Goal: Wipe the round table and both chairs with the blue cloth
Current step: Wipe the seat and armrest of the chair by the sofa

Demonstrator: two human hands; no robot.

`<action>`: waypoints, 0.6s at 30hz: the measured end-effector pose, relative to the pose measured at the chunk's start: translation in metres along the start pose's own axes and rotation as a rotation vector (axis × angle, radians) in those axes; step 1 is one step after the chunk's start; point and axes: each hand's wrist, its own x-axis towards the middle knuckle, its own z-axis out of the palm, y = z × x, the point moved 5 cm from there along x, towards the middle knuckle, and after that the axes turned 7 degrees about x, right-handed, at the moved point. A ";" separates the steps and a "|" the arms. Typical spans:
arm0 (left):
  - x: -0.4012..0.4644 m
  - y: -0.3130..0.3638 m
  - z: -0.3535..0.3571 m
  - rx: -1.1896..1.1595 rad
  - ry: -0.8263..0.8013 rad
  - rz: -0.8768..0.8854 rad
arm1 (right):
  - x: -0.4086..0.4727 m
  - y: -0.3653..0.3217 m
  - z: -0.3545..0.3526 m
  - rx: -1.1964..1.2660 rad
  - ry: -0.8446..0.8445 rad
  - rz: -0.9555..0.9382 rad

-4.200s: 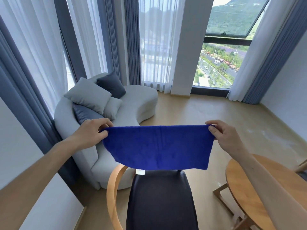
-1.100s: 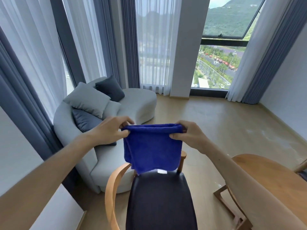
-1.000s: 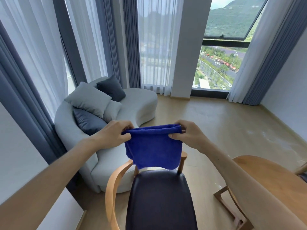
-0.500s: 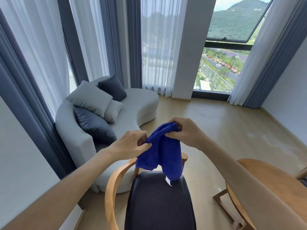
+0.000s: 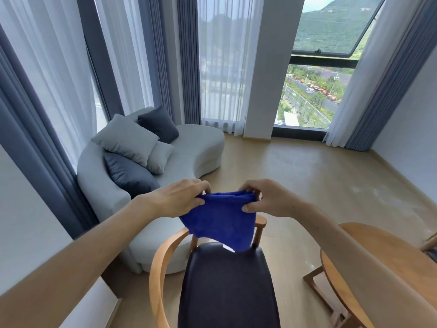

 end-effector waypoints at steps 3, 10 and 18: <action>-0.002 0.002 -0.004 0.206 0.027 0.064 | -0.001 -0.006 0.004 -0.011 -0.080 -0.026; -0.006 0.014 -0.010 0.198 0.235 0.162 | 0.001 -0.020 0.003 -0.194 -0.016 -0.120; -0.012 0.037 -0.033 -0.156 0.480 0.402 | 0.005 -0.027 0.004 -0.174 0.101 -0.378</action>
